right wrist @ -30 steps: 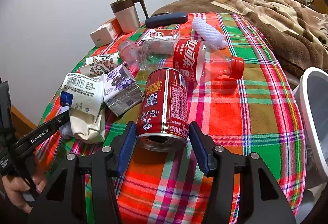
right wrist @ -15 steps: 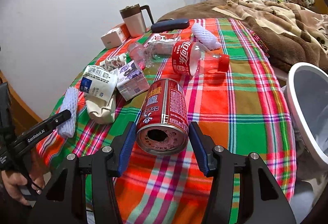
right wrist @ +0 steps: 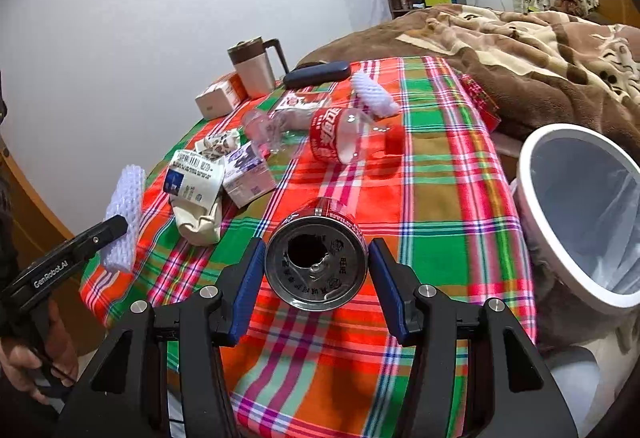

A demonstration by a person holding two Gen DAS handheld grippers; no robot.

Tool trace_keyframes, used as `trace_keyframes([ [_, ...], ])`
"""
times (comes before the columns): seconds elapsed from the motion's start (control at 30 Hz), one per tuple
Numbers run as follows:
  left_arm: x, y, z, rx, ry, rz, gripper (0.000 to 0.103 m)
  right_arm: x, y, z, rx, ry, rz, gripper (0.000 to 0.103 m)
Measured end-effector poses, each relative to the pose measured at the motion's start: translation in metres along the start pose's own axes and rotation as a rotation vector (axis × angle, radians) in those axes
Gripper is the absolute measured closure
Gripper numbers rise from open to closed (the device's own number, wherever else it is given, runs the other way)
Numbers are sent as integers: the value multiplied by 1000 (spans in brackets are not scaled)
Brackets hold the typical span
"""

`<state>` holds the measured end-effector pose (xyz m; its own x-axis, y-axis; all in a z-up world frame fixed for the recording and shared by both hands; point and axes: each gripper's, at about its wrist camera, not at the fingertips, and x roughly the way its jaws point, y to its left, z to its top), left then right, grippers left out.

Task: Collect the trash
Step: 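Carry the foam net and red can over the white bin with both tools, then open both tools to drop the foam net and can into the bin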

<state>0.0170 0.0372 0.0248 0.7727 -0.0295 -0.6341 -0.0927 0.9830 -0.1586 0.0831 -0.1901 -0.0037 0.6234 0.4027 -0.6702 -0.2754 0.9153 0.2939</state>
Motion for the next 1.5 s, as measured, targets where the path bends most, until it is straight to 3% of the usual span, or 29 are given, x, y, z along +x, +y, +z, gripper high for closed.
trace_keyframes([
  [0.3, -7, -37, 12, 76, -26, -76, 83, -25, -21, 3, 37, -67, -17, 49],
  [0.63, 23, -118, 17, 216, 15, -243, 83, -49, -61, 7, 104, -138, -108, 49],
  [1.13, 93, -261, 5, 412, 145, -516, 83, -73, -143, 0, 253, -165, -311, 49],
  [1.5, 133, -314, -8, 464, 249, -623, 83, -73, -173, -9, 302, -133, -362, 49],
])
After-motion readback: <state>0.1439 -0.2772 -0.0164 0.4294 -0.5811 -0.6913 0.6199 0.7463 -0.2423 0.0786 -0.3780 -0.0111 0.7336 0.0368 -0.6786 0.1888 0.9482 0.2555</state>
